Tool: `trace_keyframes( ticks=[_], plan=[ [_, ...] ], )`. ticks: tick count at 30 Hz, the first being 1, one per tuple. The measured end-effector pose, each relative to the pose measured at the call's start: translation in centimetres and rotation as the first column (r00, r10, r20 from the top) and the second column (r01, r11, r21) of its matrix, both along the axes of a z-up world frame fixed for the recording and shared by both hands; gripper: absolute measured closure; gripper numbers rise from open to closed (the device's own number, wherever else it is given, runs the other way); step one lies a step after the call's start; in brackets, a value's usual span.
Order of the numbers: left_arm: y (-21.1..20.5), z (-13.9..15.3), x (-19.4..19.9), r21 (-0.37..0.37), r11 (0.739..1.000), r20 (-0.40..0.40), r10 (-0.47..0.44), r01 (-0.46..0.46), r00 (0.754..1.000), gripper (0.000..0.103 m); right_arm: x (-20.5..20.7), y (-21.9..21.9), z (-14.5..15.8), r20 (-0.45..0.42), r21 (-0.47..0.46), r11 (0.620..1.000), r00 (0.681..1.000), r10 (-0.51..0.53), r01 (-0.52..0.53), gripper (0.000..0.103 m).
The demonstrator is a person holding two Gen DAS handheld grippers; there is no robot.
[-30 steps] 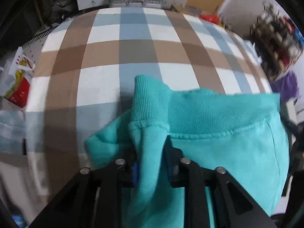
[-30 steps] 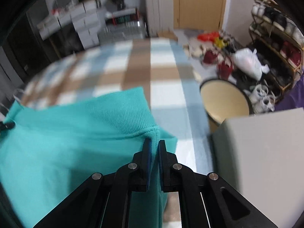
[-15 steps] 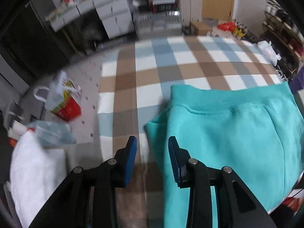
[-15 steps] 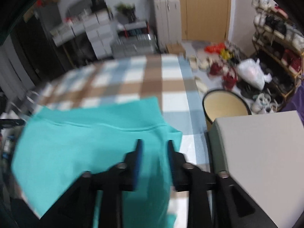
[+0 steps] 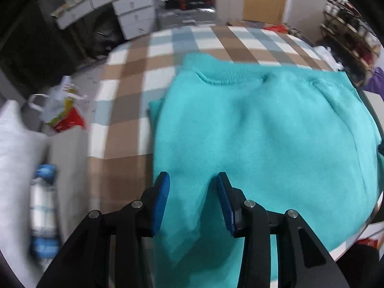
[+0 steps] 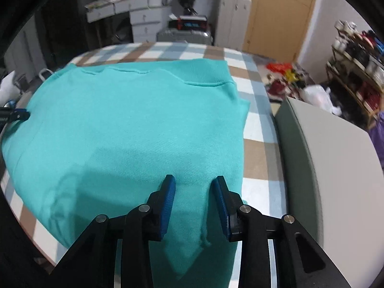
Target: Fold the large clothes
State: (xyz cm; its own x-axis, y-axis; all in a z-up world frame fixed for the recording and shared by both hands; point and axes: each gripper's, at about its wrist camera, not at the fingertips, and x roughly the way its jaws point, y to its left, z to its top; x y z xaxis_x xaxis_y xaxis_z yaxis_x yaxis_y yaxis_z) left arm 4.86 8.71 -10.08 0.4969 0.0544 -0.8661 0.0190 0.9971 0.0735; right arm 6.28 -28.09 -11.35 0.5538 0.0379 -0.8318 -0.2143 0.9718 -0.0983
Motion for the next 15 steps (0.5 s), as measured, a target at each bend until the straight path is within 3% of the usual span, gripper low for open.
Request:
trace_keyframes(
  ticks=[2,3,5,7,9,12,13,15],
  plan=[
    [-1.7,1.6,-1.7,-0.1,0.992,0.06,-0.074,0.08,0.995,0.065,-0.7,1.0,2.9,0.051,0.1,0.995,0.999,0.007,-0.012,0.069],
    [-2.8,1.8,-2.4,-0.134,0.984,0.067,-0.112,0.12,0.991,0.053,-1.3,1.8,4.0,0.073,0.151,0.988,0.997,0.021,-0.032,0.068],
    [-5.5,0.8,-2.8,-0.171,0.969,0.041,-0.176,0.181,0.983,0.042,-1.9,4.5,5.1,0.077,0.22,0.971,0.994,0.074,-0.089,0.066],
    [-6.4,-1.1,-2.7,-0.169,0.965,0.02,-0.2,0.2,0.98,0.042,-2.2,7.7,4.8,0.055,0.253,0.956,0.989,0.14,-0.15,0.061],
    [-6.2,-3.9,-1.9,-0.137,0.974,-0.015,-0.185,0.181,0.983,0.034,-2.3,10.2,3.4,0.032,0.25,0.947,0.979,0.201,-0.203,0.061],
    [-4.8,-5.2,-1.9,-0.164,0.966,0.039,-0.196,0.2,0.98,0.03,-1.5,13.0,-2.4,-0.056,0.076,0.979,0.979,0.194,-0.19,0.06],
    [-4.6,-5.0,-1.7,-0.169,0.965,0.03,-0.199,0.202,0.979,0.03,-1.7,13.0,-2.8,0.002,0.081,0.977,0.981,0.196,-0.196,0.059],
    [-4.1,-4.6,-1.4,-0.183,0.961,0.027,-0.206,0.208,0.978,0.03,-1.4,12.6,-2.7,-0.017,0.121,0.978,0.985,0.172,-0.169,0.058]
  ],
)
